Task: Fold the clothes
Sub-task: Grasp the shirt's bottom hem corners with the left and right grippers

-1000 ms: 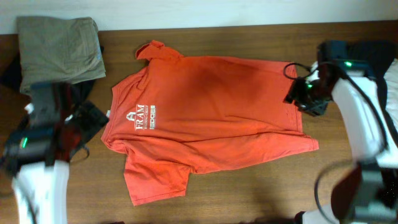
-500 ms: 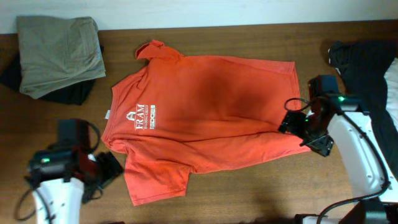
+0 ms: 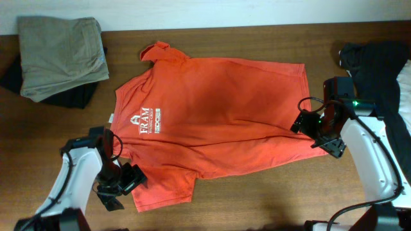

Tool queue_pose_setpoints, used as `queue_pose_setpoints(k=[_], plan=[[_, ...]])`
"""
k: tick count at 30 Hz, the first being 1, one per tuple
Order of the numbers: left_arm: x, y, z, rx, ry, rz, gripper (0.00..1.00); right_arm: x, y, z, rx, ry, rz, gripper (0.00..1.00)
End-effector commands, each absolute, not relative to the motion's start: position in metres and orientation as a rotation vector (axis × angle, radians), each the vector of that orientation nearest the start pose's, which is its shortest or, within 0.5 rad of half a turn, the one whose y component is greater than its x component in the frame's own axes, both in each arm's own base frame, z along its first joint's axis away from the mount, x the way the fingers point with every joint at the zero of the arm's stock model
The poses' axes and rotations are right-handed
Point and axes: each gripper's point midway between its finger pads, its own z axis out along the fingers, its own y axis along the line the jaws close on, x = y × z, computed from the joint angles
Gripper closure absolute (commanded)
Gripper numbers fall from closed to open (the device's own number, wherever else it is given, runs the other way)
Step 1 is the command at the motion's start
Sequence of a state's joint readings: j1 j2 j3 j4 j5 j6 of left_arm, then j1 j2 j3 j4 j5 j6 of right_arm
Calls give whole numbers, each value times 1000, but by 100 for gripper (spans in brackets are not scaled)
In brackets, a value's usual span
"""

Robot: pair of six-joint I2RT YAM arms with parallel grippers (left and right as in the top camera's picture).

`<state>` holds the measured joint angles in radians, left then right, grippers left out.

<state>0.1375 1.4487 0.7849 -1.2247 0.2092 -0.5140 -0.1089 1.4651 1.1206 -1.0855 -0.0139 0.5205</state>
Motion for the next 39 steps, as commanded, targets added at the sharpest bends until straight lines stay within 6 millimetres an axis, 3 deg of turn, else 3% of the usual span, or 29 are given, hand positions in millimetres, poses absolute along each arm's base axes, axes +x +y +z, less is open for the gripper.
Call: queue_pose_setpoints(k=[1,5,8,12,13,14,16,19,22,23,25,27,30,32,34,35,39], plan=[[140,-4,30,-1303,3289,-80,16,278,-34,106,947,2831,25,1],[143,-3,20,-1302,3288,-80,17,282,-35,107,943,2817,29,1],[142,-4,11,-1295,3275,-86,35,281,-39,107,944,2812,-7,1],[130,-7,-5,-1302,3279,-106,36,279,-43,107,944,2813,-43,1],[131,-8,-6,-1302,3277,-113,42,280,-42,107,946,2811,-35,1],[131,-8,-6,-1302,3277,-113,65,280,-42,107,949,2810,-31,1],[131,-8,-6,-1300,3275,-114,96,279,-47,107,942,2812,-52,1],[132,-8,-6,-1300,3274,-114,99,272,-75,107,1094,2763,-32,1],[132,-8,-6,-1300,3274,-115,99,263,-100,107,1235,2714,99,1],[132,-8,-6,-1299,3274,-115,98,259,-99,105,1260,2718,156,1],[132,-8,-6,-1299,3274,-115,20,256,-96,103,1271,2729,189,1],[132,-8,-6,-1299,3274,-115,7,255,-95,102,1271,2733,188,1],[132,-8,-6,-1301,3274,-115,5,255,-95,102,1271,2733,188,1],[128,-9,-7,-1304,3282,-116,16,255,-96,102,1271,2732,188,1],[125,-10,-10,-1309,3285,-123,16,255,-96,102,1271,2732,188,1],[124,-11,-12,-1310,3284,-136,26,255,-96,102,1272,2732,188,1],[125,-15,-12,-1318,3283,-177,94,252,-95,100,1277,2740,181,1]])
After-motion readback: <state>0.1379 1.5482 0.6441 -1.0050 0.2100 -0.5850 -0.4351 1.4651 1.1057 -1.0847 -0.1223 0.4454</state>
